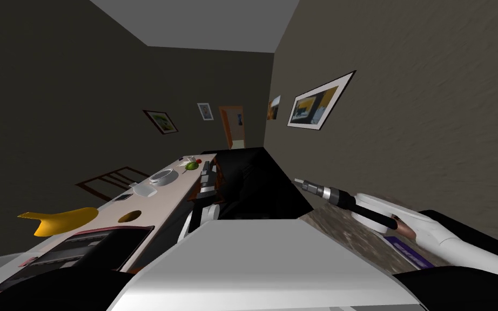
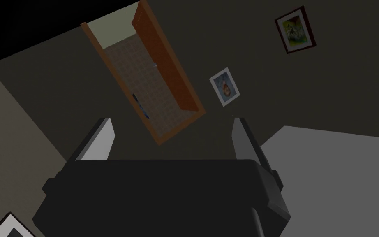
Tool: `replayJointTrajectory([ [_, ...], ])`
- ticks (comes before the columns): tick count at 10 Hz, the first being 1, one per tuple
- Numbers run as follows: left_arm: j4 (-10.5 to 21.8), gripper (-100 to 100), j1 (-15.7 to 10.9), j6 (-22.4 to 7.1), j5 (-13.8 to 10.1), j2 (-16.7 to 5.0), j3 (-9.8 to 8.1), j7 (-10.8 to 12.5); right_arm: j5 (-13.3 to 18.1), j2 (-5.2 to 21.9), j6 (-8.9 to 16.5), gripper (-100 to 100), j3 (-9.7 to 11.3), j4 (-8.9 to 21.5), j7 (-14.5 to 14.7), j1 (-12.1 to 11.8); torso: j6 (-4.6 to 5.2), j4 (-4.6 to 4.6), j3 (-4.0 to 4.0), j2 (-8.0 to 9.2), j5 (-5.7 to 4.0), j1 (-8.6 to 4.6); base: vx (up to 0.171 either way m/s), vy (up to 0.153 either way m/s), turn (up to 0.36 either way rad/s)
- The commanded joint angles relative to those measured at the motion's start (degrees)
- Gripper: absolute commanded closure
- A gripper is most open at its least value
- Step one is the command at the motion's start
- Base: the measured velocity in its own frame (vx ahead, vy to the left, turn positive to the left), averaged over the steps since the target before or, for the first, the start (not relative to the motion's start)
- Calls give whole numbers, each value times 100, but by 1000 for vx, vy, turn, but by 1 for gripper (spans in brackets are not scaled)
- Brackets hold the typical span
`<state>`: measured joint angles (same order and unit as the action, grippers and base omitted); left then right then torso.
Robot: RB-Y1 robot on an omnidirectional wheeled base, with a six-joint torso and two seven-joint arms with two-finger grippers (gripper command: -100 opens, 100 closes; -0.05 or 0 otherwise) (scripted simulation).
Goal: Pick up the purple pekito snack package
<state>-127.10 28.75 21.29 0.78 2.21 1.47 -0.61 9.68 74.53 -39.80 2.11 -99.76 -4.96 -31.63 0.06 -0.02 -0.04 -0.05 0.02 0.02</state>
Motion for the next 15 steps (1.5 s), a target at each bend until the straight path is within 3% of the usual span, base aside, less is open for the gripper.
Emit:
replayJointTrajectory([
  [1,0,0,0,0,0,0,0,0,44,286,-24,-100,142,283,26,-170,0,0,0,0,0,0,45,-7,24],
  [2,0,0,0,0,0,0,0,0,44,450,-24,-100,142,283,26,-170,1,1,2,2,-1,-2,37,-4,5],
  [3,0,0,0,0,0,0,0,0,85,615,-19,-100,312,517,27,-263,0,1,3,5,0,0,37,-12,11],
  [5,0,0,0,0,0,0,0,0,85,824,-19,-100,312,521,27,-263,0,2,5,8,-1,-4,24,-11,1],
  [6,0,0,0,0,0,0,0,0,123,1045,-12,-100,490,754,28,-360,0,3,7,12,-1,-1,24,-12,0],
  [9,0,0,0,0,0,0,0,0,159,1465,-4,-100,674,980,29,-461,1,3,7,11,-3,-8,26,-22,-12],
  [10,0,0,0,0,0,0,0,0,193,1703,5,-100,861,1162,31,-564,1,3,7,11,-2,-6,27,-33,-30],
  [11,0,0,0,0,0,0,0,0,193,1760,5,-100,861,1197,31,-564,2,3,7,12,-4,-11,17,-26,-17],
  [12,0,0,0,0,0,0,0,0,224,1972,14,-100,1050,1405,32,-669,1,4,9,15,-3,-8,13,-34,-38],
  [15,0,0,0,0,0,0,0,0,253,2290,23,-100,1238,1602,33,-774,3,5,13,22,-3,-10,5,-28,-34],
])
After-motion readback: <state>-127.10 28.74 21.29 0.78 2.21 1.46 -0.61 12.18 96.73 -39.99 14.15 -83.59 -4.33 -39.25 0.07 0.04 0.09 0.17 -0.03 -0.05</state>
